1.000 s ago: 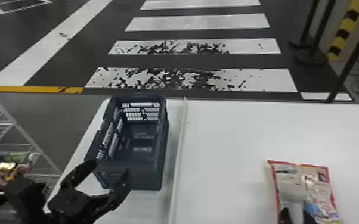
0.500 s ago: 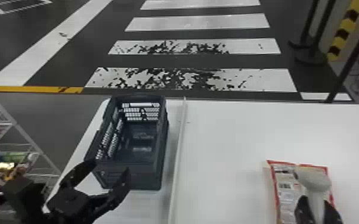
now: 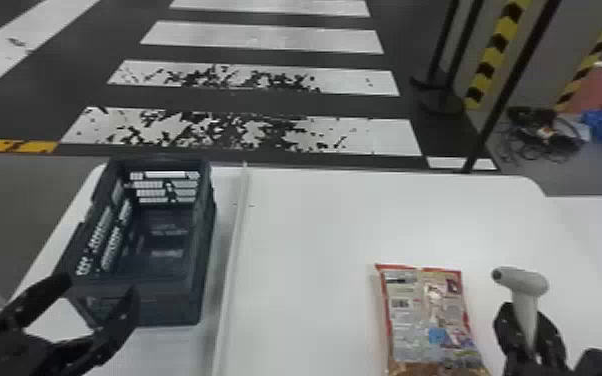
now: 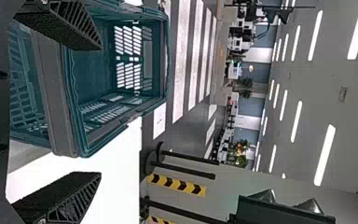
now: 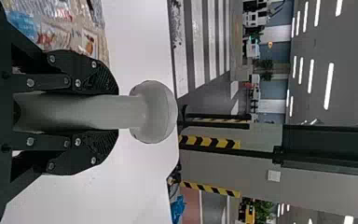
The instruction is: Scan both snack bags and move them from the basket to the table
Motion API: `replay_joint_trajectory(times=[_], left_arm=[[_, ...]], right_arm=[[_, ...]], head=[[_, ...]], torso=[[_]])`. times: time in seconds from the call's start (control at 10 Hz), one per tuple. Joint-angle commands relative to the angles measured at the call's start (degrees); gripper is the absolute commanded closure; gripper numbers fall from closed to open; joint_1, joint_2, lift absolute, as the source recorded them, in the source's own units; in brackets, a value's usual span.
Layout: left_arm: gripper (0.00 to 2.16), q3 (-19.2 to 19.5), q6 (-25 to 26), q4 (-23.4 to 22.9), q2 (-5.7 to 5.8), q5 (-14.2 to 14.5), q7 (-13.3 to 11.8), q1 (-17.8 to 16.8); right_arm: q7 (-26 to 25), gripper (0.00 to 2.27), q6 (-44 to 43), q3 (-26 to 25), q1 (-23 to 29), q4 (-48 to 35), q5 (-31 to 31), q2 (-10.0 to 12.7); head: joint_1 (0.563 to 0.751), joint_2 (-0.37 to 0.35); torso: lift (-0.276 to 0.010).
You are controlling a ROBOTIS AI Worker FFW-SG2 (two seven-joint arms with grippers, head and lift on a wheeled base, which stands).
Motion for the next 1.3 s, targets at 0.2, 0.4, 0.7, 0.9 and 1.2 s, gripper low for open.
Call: replay_joint_trajectory(times=[0.2, 0.4, 0.7, 0.9, 1.2], left_arm=[[0.03, 0.4, 0.0, -0.8, -0.16, -0.1, 0.1, 0.6], [0.03, 0.3, 0.0, -1.1, -0.24, -0.2, 0.1, 0.7], [0.03, 1.0, 0.2, -1.1, -0.24, -0.3, 0.1, 1.0], [0.03, 0.7, 0.2, -1.1, -0.51, -0.3, 0.2, 1.0], [0.03, 0.0, 0.2, -1.2, -0.51, -0.6, 0.3, 0.8]], right_arm=[[6.5, 2.25, 3.4, -10.4, -8.3, 9.8, -2.7, 0.2], [9.7, 2.25, 2.7, -10.9, -11.7, 15.9, -2.2, 0.2], [14.0, 2.25, 0.8, -12.2, -14.9, 21.8, -1.7, 0.2], [14.2, 2.06, 0.6, -12.8, -14.9, 22.4, -2.0, 0.2], [14.2, 0.01, -2.0, -13.8, -13.8, 21.4, -1.7, 0.2]], head=[[0.695, -0.18], [0.695, -0.224], [0.695, -0.216], [0.695, -0.215], [0.695, -0.237]], torso=[[-0.098], [-0.098], [-0.098], [-0.098], [-0.098]])
